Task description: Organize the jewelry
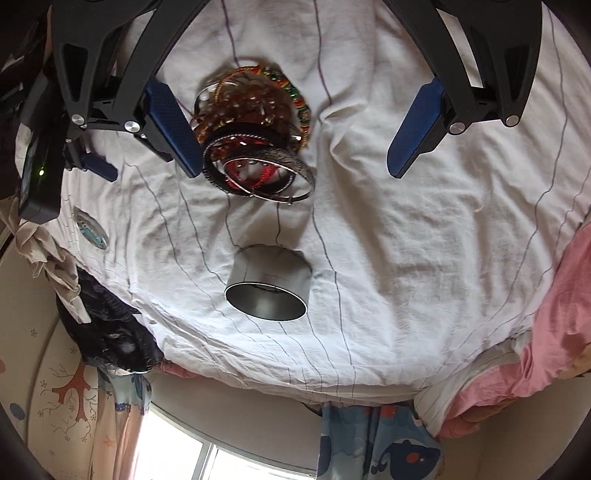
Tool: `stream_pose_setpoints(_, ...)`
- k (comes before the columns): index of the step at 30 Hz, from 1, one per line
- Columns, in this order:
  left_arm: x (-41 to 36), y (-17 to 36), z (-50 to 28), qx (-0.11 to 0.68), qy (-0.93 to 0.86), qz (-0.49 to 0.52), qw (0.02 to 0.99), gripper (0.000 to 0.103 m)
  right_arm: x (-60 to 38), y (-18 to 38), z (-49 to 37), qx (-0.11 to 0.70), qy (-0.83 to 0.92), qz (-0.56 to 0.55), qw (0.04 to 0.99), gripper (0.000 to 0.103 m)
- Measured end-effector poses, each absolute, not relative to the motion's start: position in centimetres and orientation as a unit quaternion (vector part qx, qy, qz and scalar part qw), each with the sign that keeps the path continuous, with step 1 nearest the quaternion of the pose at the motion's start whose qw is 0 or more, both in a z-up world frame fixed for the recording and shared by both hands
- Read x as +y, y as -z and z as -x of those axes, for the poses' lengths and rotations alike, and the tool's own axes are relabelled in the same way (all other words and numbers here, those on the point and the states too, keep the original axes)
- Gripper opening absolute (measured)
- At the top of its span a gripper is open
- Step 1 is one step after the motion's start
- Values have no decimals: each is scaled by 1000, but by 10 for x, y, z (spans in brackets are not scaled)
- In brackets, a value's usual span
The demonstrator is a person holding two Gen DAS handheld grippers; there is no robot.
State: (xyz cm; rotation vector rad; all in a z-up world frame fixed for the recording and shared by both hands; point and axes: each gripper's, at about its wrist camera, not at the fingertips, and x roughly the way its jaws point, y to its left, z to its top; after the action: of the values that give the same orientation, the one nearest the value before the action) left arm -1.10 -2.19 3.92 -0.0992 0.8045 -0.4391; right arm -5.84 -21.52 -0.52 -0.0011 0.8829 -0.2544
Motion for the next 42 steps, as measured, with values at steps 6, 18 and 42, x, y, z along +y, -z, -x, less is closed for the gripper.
stream_pose_setpoints(6,-28,-32,0,394,150,14,907,93,-215,5,58,427,122,0,896,96)
stream_pose_setpoints(18,-14,-14,-35,453,88,-31,887,94,-215,6,57,428,122,0,896,96)
stream_pose_setpoints(42,38,-35,-35,436,57,-51,897,97,-215,9,56,430,121,-1,895,96)
